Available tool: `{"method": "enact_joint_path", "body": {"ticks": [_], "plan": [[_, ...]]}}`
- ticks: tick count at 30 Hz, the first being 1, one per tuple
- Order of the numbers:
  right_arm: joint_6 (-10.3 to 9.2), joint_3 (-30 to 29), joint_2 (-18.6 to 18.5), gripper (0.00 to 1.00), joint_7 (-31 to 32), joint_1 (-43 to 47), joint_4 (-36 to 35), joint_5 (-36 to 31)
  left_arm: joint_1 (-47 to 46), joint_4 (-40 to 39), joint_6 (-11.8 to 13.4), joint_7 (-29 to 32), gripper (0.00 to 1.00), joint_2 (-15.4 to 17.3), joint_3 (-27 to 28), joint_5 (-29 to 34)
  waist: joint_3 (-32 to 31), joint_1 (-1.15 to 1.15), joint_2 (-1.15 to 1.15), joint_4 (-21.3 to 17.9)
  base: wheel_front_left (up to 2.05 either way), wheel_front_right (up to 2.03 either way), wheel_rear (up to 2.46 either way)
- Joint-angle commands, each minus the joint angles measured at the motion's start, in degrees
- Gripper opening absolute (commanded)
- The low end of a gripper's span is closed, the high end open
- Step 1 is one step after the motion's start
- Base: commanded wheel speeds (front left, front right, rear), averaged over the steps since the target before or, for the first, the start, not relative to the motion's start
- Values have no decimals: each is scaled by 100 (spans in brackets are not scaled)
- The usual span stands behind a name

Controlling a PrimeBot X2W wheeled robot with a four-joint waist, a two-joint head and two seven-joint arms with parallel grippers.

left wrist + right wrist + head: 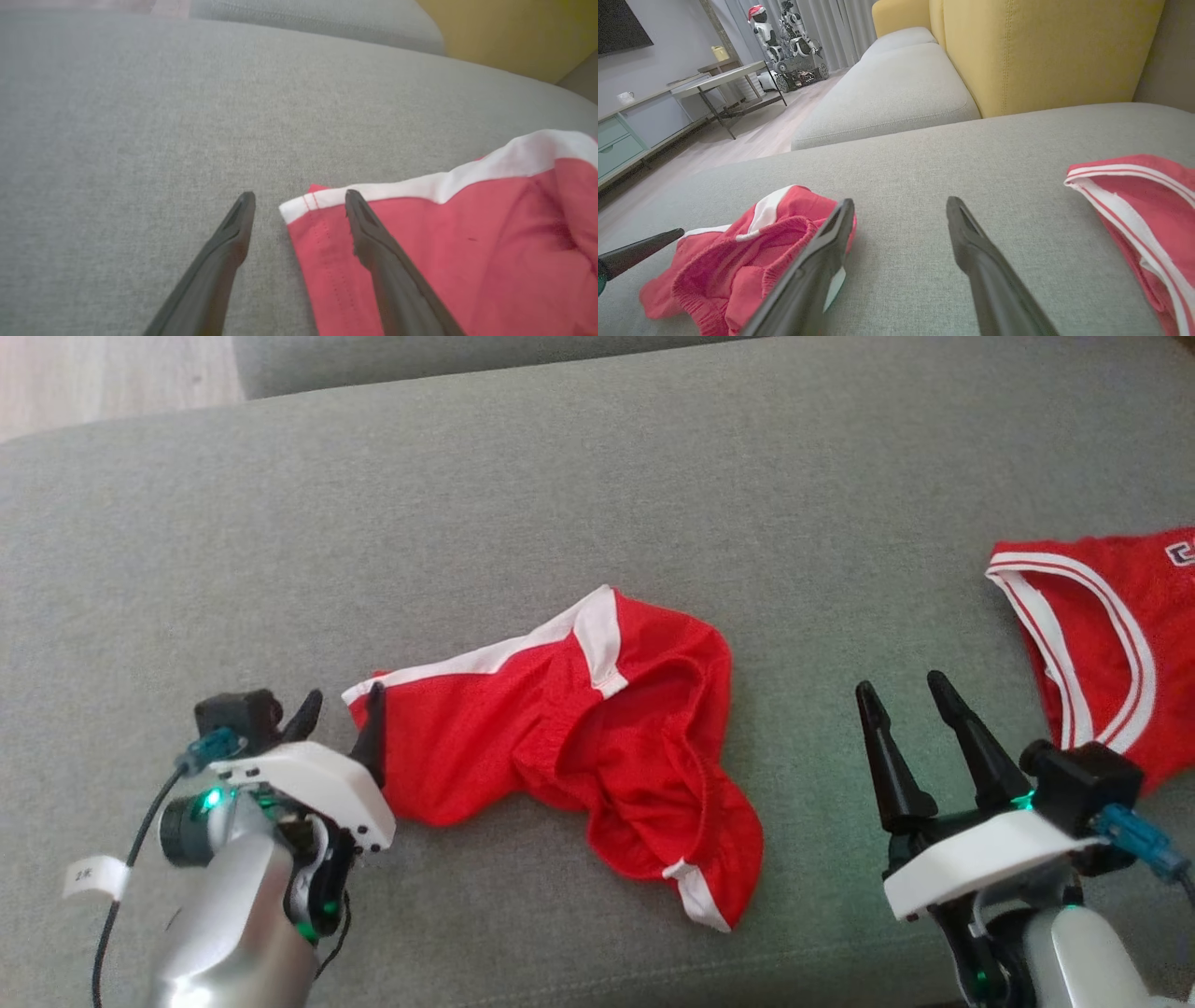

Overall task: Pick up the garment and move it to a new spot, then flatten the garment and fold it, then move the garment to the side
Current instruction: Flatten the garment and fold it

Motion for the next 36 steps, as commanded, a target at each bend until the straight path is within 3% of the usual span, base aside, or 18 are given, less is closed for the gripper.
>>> {"method": "enact_joint_path", "body": {"ticks": [1,10,11,12,13,14,30,31,32,36], "plan": [[-5,122,-41,100,-76,-205,-171,34,-283,-50,-49,-65,100,92,230,-34,14,0,0,-33,0,0,0],[-5,105,-41,100,-128,-270,-112,64,-572,823,-350,-339,97,-9,218,-169,75,0,0,-59,0,0,0],[-5,116,-41,100,-132,-286,-108,67,-614,900,-372,-373,76,-9,210,-165,83,0,0,-64,0,0,0],[-5,127,-42,100,-135,-300,-103,68,-653,970,-387,-408,36,-6,192,-147,87,0,0,-70,0,0,0],[-5,135,-43,100,-137,-310,-96,71,-687,1027,-404,-445,4,-8,183,-140,91,0,0,-76,0,0,0],[-5,136,-43,100,-138,-318,-88,75,-717,1080,-423,-477,0,-14,177,-139,94,0,0,-77,0,0,0],[-5,153,-42,100,-171,-382,11,117,-947,1355,-542,-807,0,-17,73,-24,72,0,0,24,0,0,0],[-5,152,-42,100,-174,-376,14,118,-931,1305,-507,-828,23,-7,86,-2,59,0,0,27,0,0,0],[-5,148,-43,100,-176,-369,16,118,-910,1217,-453,-847,100,6,113,27,45,0,0,32,0,0,0],[-5,107,-43,100,-167,-326,5,106,-690,468,-225,-879,100,76,291,218,-29,0,0,87,0,0,0]]}}
